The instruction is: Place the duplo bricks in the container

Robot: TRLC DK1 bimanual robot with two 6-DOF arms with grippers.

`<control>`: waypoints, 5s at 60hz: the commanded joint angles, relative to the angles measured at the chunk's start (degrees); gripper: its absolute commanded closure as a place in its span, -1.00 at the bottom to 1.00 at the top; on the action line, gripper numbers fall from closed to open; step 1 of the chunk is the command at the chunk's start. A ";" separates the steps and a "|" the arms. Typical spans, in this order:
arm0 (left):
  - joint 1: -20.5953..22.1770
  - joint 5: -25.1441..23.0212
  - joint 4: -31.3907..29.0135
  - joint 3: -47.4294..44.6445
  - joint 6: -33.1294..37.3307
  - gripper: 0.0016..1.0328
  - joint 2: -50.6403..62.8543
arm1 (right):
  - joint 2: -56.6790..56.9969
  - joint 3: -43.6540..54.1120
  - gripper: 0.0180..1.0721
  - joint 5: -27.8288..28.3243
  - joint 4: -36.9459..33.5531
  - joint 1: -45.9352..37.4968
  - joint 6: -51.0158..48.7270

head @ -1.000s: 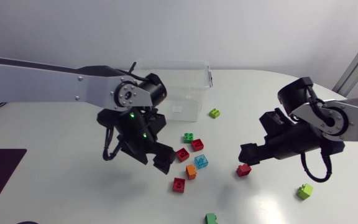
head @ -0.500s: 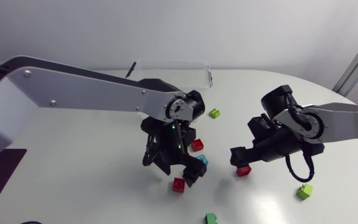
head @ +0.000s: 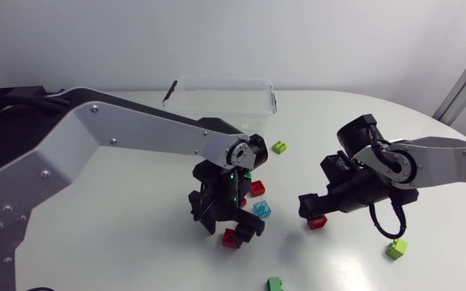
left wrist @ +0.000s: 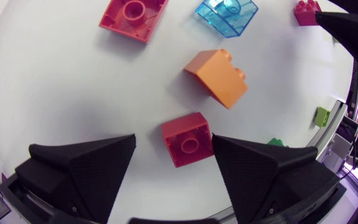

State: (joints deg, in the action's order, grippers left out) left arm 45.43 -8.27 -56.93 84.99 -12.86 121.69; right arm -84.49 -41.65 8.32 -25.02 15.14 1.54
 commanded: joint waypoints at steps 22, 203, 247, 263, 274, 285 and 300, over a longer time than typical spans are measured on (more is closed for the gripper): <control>0.71 1.94 2.61 0.70 -2.96 0.04 1.62 | -1.38 1.31 -0.90 -6.73 0.14 4.20 3.91; -19.59 11.17 18.25 9.58 3.81 -0.90 -20.61 | -23.44 -57.76 0.47 -11.13 -13.66 6.57 2.59; -9.57 7.75 31.79 -24.52 11.28 -0.90 -36.70 | -37.86 -77.44 -0.90 -12.54 -17.96 11.85 3.29; -5.88 3.88 32.84 -26.02 16.55 -0.90 -31.34 | -23.09 -64.00 -0.90 -12.01 -15.68 10.18 3.29; -3.42 2.21 33.64 -25.75 19.81 -0.90 -25.80 | -9.99 -46.07 -0.90 -11.13 -11.64 9.47 1.18; -2.89 2.21 34.60 -22.32 22.00 -0.83 -18.68 | 0.03 -31.56 -0.90 -9.46 -9.17 9.03 -0.22; -4.30 2.30 34.25 -15.12 24.73 -0.83 -12.00 | 12.15 -13.11 -0.90 -5.77 -6.45 4.55 -2.86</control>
State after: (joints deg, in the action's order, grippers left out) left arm 41.93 -5.74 -22.57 66.15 10.22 107.81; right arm -75.68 -59.44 1.65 -32.62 21.65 0.27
